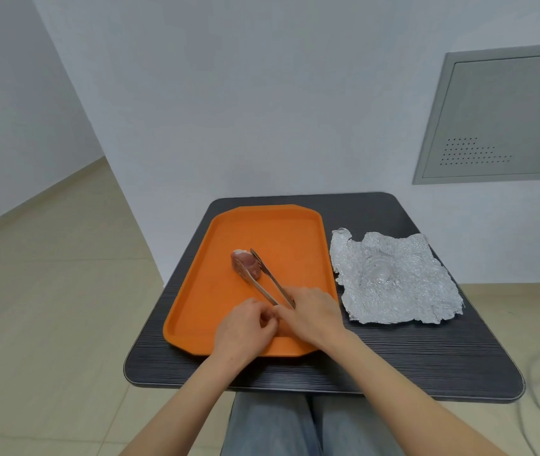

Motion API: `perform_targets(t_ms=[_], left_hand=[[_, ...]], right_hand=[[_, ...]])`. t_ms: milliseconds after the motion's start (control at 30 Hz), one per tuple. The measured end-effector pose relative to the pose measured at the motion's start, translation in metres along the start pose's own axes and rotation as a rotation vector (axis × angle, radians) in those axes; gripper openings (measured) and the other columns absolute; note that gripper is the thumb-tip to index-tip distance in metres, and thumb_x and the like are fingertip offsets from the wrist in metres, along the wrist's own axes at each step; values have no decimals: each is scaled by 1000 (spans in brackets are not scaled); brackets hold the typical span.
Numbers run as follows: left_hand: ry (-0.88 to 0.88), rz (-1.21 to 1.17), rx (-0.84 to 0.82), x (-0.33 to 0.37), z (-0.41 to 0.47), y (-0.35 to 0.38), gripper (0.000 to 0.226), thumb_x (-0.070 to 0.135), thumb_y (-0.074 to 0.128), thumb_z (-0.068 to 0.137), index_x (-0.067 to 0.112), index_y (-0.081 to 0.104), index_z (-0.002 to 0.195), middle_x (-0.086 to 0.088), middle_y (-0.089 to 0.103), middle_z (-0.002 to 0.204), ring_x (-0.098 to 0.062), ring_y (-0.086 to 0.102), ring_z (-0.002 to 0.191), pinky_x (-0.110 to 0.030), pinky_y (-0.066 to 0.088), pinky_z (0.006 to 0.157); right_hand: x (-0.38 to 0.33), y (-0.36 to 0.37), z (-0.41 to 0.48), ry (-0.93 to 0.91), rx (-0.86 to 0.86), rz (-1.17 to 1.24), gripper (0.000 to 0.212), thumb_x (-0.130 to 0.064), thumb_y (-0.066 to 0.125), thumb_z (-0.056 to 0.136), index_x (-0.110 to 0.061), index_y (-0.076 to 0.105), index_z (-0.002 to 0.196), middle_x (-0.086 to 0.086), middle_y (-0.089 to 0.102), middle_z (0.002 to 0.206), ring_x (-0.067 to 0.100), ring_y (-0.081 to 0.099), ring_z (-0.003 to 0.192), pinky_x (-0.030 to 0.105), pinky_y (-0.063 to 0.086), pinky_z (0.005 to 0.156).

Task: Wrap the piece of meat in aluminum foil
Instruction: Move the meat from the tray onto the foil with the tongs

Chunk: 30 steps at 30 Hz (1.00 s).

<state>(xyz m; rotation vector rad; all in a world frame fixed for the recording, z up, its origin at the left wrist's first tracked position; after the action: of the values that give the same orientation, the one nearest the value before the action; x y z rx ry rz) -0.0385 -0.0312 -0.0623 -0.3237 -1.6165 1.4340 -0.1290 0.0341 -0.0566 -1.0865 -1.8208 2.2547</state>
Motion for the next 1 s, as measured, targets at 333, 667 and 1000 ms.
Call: perform_targets(t_ms=[333, 667, 1000], left_hand=[[11, 15, 35, 12, 7, -3, 15, 35, 51, 86, 24, 60, 81, 6, 61, 88, -14, 59, 83, -32, 48, 66], [198, 85, 51, 74, 20, 20, 31, 28, 50, 87, 21, 54, 116, 1, 54, 120, -21, 52, 112, -34, 43, 86], [412, 150, -120, 144, 41, 68, 46, 22, 44, 92, 15, 42, 137, 0, 43, 146, -20, 40, 133, -35, 34, 105]], right_hand=[[10, -12, -5, 33, 40, 62, 30, -47, 51, 86, -28, 66, 102, 4, 72, 98, 28, 64, 96, 39, 51, 79], [56, -61, -18, 149, 187, 174, 22, -41, 54, 85, -30, 68, 97, -4, 66, 79, 21, 63, 81, 32, 44, 63], [119, -99, -52, 291, 289, 135, 10, -41, 53, 85, -33, 53, 79, -10, 50, 62, 17, 53, 70, 26, 30, 51]])
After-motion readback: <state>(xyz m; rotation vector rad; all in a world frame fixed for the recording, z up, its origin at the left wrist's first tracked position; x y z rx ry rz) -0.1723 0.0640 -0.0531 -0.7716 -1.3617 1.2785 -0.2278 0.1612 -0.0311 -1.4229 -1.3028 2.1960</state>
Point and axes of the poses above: each hand's wrist, its own z-axis towards the middle knuckle, its own y-axis out of the palm, x = y × z, the point moved 10 cm from there along z, towards the middle knuckle
